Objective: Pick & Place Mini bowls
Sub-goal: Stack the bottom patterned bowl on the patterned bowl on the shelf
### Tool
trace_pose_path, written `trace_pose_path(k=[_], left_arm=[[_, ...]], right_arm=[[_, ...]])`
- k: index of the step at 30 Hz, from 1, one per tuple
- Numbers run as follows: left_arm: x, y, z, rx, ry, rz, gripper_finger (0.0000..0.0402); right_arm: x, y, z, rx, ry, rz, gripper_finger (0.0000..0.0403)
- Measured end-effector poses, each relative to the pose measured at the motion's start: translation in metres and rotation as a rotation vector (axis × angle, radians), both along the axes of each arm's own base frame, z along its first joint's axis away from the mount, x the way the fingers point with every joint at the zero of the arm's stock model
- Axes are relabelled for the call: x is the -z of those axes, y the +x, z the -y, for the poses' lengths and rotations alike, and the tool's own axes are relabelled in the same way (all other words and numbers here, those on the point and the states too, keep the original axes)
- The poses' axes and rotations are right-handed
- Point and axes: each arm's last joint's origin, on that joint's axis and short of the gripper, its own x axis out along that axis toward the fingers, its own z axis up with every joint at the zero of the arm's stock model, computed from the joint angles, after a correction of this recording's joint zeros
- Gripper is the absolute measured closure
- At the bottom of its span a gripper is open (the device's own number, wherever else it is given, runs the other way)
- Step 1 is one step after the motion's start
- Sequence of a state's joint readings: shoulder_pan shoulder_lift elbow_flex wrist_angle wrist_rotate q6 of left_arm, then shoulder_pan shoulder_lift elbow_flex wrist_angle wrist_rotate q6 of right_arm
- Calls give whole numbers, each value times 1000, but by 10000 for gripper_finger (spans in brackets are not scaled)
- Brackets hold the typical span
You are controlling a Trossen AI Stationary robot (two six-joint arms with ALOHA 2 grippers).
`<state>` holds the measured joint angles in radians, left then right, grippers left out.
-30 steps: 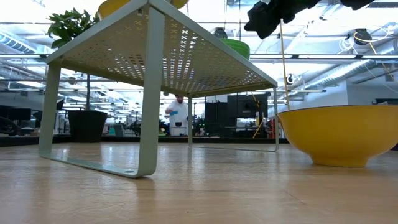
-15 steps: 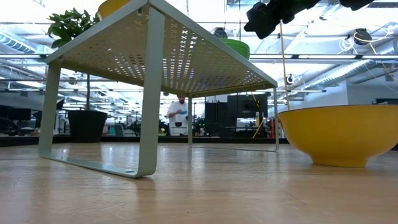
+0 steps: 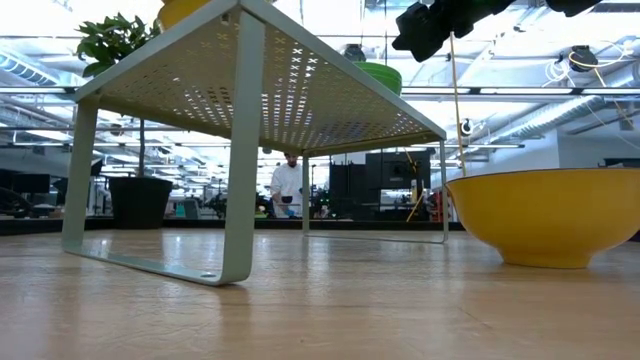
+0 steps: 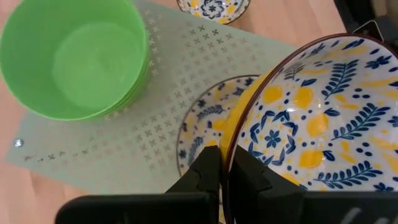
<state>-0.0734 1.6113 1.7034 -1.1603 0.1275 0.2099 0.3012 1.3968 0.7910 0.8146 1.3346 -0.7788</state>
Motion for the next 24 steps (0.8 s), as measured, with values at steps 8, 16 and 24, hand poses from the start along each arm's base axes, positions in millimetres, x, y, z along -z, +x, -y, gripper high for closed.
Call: trace_pose_path(k=[8, 16, 24], left_arm=[[15, 15, -24, -63, -32, -49, 389], [22, 16, -35, -145, -53, -111, 388], [23, 11, -36, -160, -127, -175, 389]], right_arm=[[0, 0, 0, 0, -1, -2, 236], [0, 0, 0, 0, -1, -4, 238], [0, 0, 0, 0, -1, -4, 239]])
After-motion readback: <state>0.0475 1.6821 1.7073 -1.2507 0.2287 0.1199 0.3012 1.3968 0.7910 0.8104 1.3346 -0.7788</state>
